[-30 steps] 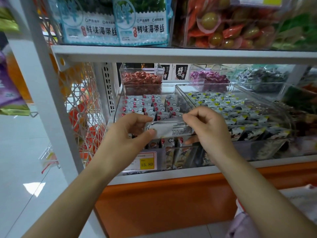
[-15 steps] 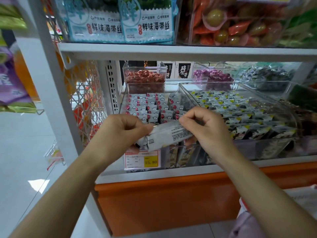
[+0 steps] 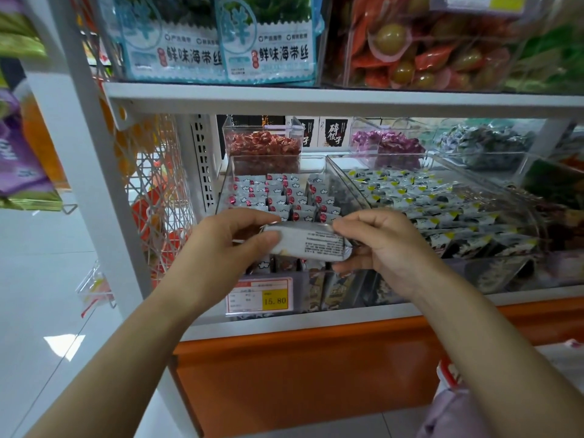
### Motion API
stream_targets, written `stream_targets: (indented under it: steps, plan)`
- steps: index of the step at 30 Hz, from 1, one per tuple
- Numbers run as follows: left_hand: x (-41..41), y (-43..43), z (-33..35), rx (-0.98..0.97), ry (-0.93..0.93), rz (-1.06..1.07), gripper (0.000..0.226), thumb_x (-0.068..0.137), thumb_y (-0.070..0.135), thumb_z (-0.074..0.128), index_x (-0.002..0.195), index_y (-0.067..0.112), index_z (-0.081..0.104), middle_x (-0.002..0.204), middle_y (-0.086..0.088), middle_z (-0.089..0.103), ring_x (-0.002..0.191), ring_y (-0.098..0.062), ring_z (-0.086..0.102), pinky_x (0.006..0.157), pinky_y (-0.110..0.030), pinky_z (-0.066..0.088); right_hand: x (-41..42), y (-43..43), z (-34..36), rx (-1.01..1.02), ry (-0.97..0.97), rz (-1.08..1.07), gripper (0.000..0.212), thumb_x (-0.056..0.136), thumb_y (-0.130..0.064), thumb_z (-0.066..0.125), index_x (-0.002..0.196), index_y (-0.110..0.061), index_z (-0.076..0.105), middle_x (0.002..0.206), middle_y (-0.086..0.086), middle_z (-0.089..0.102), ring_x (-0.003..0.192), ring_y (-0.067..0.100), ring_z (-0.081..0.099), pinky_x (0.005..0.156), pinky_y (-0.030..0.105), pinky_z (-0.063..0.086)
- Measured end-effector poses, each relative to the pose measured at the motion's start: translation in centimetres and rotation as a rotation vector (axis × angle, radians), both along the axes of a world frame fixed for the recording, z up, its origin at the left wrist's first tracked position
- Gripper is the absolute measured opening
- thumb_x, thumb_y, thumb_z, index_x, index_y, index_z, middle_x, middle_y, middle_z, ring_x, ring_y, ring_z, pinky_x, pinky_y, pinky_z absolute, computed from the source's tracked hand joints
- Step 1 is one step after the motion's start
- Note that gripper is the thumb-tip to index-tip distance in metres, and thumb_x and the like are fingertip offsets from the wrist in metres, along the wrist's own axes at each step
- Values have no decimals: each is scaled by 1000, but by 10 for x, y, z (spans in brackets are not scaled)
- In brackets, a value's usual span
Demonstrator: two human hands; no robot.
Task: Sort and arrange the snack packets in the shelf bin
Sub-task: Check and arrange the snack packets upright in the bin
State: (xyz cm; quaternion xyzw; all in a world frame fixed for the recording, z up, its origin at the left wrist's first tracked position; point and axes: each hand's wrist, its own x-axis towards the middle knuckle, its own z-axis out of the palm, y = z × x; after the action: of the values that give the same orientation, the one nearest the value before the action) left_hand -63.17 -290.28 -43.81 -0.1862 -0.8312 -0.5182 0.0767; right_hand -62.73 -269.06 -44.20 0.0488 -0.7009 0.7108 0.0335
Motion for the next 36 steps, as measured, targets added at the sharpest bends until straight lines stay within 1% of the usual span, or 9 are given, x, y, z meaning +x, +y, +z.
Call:
stream_targets:
  steps: [7, 11, 13, 16, 19, 24, 29, 33, 36]
  plan:
    - [-4, 7, -4, 131, 54, 159, 12, 91, 25, 56, 90, 29, 67, 74, 9, 68, 61, -4, 65, 54, -14, 52, -1, -6, -4, -68, 189, 104, 46, 64, -28, 71, 109, -21, 66, 98, 0, 73, 89, 20, 70, 78, 31, 58]
    - [-3, 10, -6, -40, 191, 153, 24, 94, 28, 49, 108, 20, 67, 81, 17, 63, 70, 13, 58, 56, -3, 43, -4, -5, -3, 83, 334, -105, 15, 79, -24, 67, 93, -21, 70, 88, -1, 73, 81, 17, 70, 72, 32, 59]
    - [-5, 6, -8, -310, 355, 178, 30, 96, 30, 44, 117, 20, 63, 102, 9, 66, 94, 8, 55, 83, -16, 44, -5, 0, -1, 126, 372, -162, 6, 86, -21, 64, 86, -22, 70, 80, -1, 72, 75, 17, 69, 68, 32, 59]
    - [-11, -3, -13, -628, 394, 214, 38, 97, 31, 36, 129, 25, 53, 134, 9, 53, 133, -12, 36, 113, -43, 15, -7, 4, 2, 217, 376, -141, 8, 88, -20, 61, 84, -22, 68, 75, -4, 71, 70, 13, 67, 64, 31, 59]
    - [-14, -5, -19, -778, 316, 178, 42, 98, 36, 29, 138, 31, 42, 148, 13, 35, 143, -8, 12, 115, -48, -3, -10, -1, 1, 387, 392, -158, 6, 87, -24, 62, 87, -22, 67, 76, -10, 70, 72, 9, 66, 66, 25, 56]
    - [-18, -10, -23, -933, 304, 156, 44, 98, 40, 24, 141, 35, 31, 153, 14, 23, 144, -8, 0, 114, -52, -3, -17, -17, 3, 635, 453, -238, 45, 84, -29, 66, 125, -12, 57, 120, -6, 57, 109, 9, 53, 95, 26, 41]
    - [-18, -8, -24, -961, 306, 176, 43, 98, 42, 27, 139, 32, 34, 154, 11, 22, 144, -9, 0, 114, -51, -2, -15, -22, 5, 721, 484, -163, 35, 77, -33, 73, 107, -22, 60, 90, -23, 52, 75, -14, 49, 66, 5, 37]
    - [-17, -7, -23, -954, 314, 186, 44, 97, 44, 29, 138, 30, 34, 153, 11, 23, 144, -9, 0, 114, -50, -1, -12, -39, -8, 850, 512, -150, 30, 73, -37, 76, 92, -22, 57, 79, -18, 49, 71, -3, 48, 61, 9, 33]
    - [-17, -8, -23, -949, 320, 190, 44, 97, 44, 30, 137, 28, 36, 153, 10, 24, 144, -9, 0, 114, -50, -1, -14, -45, -15, 1119, 602, -176, 29, 74, -44, 72, 88, -19, 68, 92, -8, 57, 91, 8, 41, 77, 27, 28]
